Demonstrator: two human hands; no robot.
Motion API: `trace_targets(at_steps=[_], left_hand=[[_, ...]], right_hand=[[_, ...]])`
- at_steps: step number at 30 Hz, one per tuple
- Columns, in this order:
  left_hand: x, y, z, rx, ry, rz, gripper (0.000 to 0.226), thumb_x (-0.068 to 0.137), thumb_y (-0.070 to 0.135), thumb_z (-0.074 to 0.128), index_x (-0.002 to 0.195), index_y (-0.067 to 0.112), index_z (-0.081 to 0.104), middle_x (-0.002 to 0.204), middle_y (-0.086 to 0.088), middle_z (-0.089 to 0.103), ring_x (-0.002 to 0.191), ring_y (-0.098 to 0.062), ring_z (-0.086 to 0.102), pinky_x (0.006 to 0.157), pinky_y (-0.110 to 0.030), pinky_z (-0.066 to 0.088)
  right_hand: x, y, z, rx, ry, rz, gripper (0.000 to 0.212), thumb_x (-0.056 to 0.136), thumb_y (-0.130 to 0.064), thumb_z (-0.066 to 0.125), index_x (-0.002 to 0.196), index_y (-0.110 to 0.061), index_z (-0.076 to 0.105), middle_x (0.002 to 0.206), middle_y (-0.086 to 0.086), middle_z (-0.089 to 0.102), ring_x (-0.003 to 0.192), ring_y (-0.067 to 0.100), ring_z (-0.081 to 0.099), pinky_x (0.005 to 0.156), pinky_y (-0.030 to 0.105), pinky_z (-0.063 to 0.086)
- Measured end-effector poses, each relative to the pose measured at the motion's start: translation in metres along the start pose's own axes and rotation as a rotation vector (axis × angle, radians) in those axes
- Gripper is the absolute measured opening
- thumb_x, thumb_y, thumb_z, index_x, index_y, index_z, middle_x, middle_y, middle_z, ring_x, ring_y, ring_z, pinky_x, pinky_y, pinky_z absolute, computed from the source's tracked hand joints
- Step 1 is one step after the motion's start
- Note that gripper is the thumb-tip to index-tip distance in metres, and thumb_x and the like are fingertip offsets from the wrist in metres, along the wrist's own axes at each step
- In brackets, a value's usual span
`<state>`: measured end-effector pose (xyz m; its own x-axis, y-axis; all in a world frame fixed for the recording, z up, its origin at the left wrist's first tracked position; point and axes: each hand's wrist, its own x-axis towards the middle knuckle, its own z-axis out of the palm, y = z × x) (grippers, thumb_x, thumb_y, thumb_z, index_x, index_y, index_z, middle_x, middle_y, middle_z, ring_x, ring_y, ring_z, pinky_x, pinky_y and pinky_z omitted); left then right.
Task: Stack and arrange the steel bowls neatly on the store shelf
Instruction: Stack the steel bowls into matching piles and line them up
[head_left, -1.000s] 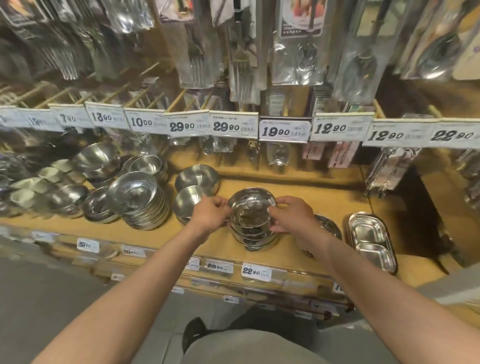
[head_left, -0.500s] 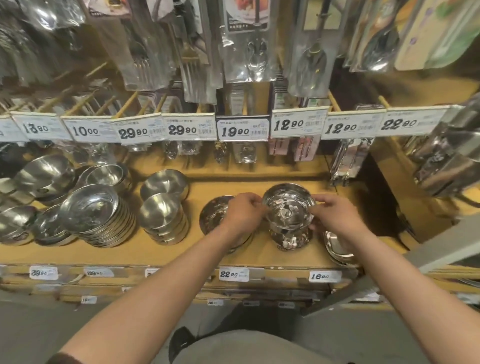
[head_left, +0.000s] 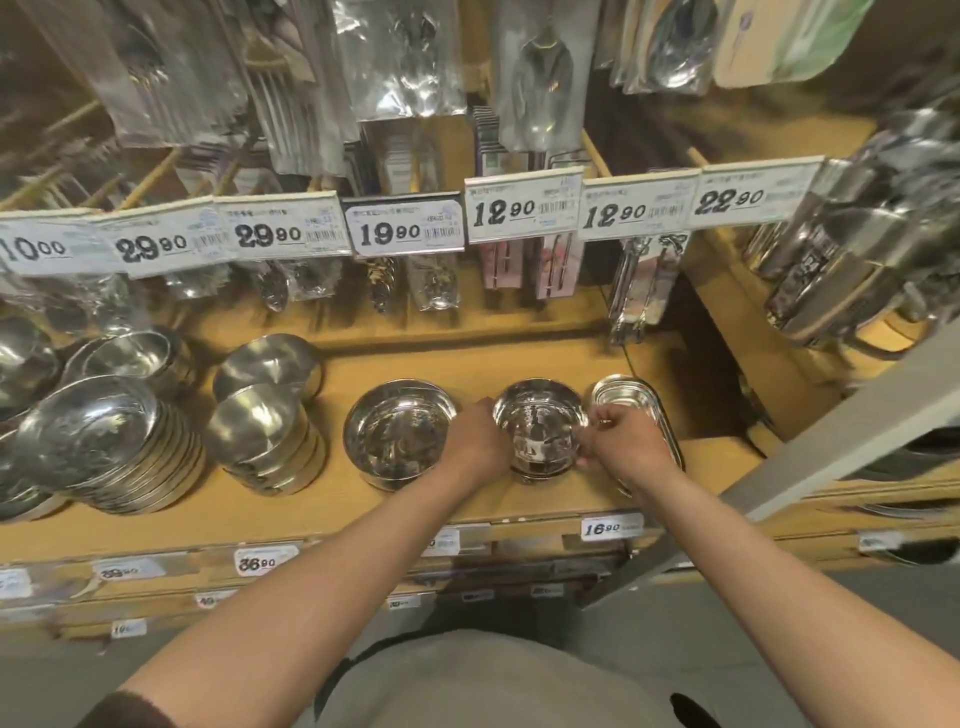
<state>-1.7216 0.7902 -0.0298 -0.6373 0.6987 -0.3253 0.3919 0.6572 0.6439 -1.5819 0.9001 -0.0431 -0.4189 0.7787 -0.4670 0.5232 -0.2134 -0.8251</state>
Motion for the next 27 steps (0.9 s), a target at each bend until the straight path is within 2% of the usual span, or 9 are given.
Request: trace_targets(at_steps=[3,6,12,15,18,20,22,25,27], left_hand=[[0.0,-0.002,0.003,-0.004,-0.008,0.006,0.032,0.099,0.011,0.053,0.13,0.003,0.057,0.125,-0.018,0.066,0.116,-0.035,0.062,0.091,-0.033,0.049],[-0.002,-0.003,0.005,-0.011,-0.028,-0.003,0.043,0.096,-0.001,0.051,0.139,0.003,0.049,0.131,-0.019,0.062,0.12,-0.035,0.06,0.087,-0.032,0.049],[0.0,-0.003,0.009,-0.003,-0.029,0.015,0.042,0.093,-0.001,0.051,0.135,0.005,0.05,0.127,-0.017,0.063,0.109,-0.032,0.061,0.084,-0.037,0.053],[-0.004,-0.002,0.014,0.016,-0.046,0.01,0.044,0.094,0.004,0.056,0.137,0.005,0.045,0.125,-0.016,0.062,0.099,-0.029,0.061,0.081,-0.038,0.054],[-0.006,-0.001,0.021,0.052,-0.036,-0.002,0.047,0.094,0.004,0.057,0.139,0.003,0.044,0.127,-0.017,0.062,0.105,-0.031,0.064,0.089,-0.042,0.056],[-0.005,0.001,0.022,0.055,-0.012,-0.008,0.046,0.093,0.0,0.055,0.137,0.004,0.046,0.126,-0.018,0.064,0.105,-0.032,0.064,0.089,-0.042,0.057],[-0.002,0.002,0.023,0.048,0.019,-0.006,0.047,0.091,-0.002,0.055,0.137,0.005,0.049,0.125,-0.018,0.065,0.105,-0.033,0.064,0.085,-0.039,0.056],[0.002,0.005,0.02,0.031,0.041,0.014,0.053,0.089,-0.004,0.055,0.141,0.007,0.05,0.128,-0.019,0.065,0.108,-0.033,0.064,0.078,-0.031,0.049],[0.003,0.007,0.017,0.015,0.037,0.033,0.058,0.089,-0.005,0.051,0.145,0.008,0.048,0.133,-0.02,0.063,0.114,-0.034,0.063,0.082,-0.031,0.049]], right_hand=[[-0.006,0.005,0.006,-0.048,-0.005,0.024,0.022,0.092,-0.013,0.07,0.113,-0.009,0.065,0.099,0.01,0.073,0.072,0.015,0.074,0.059,0.023,0.061],[-0.008,0.008,0.008,-0.062,0.017,0.02,0.027,0.092,-0.017,0.07,0.118,-0.011,0.065,0.099,0.007,0.074,0.075,0.016,0.075,0.072,0.032,0.063],[-0.011,0.015,0.007,-0.069,0.09,0.007,0.03,0.089,-0.015,0.073,0.115,-0.019,0.059,0.09,0.001,0.071,0.068,0.015,0.075,0.072,0.037,0.064],[-0.009,0.015,-0.001,-0.108,0.105,-0.019,0.03,0.09,-0.012,0.071,0.118,-0.015,0.061,0.089,0.004,0.072,0.068,0.019,0.075,0.069,0.037,0.063],[-0.008,0.012,-0.01,-0.164,0.11,-0.048,0.028,0.089,-0.011,0.07,0.116,-0.014,0.064,0.087,0.006,0.074,0.061,0.015,0.072,0.049,0.023,0.052],[-0.009,0.01,-0.011,-0.155,0.117,-0.059,0.026,0.087,-0.011,0.072,0.112,-0.014,0.064,0.089,0.005,0.074,0.058,0.014,0.071,0.043,0.018,0.046],[-0.011,0.011,-0.011,-0.136,0.109,-0.047,0.025,0.087,-0.01,0.073,0.109,-0.014,0.062,0.093,0.007,0.074,0.061,0.018,0.074,0.048,0.022,0.052],[-0.012,0.016,-0.007,-0.109,0.087,-0.011,0.026,0.087,-0.009,0.073,0.108,-0.011,0.057,0.098,0.009,0.072,0.07,0.022,0.076,0.073,0.037,0.062],[-0.012,0.021,-0.005,-0.122,0.085,-0.009,0.026,0.087,-0.011,0.073,0.107,-0.012,0.057,0.096,0.008,0.072,0.063,0.011,0.073,0.067,0.029,0.06]])
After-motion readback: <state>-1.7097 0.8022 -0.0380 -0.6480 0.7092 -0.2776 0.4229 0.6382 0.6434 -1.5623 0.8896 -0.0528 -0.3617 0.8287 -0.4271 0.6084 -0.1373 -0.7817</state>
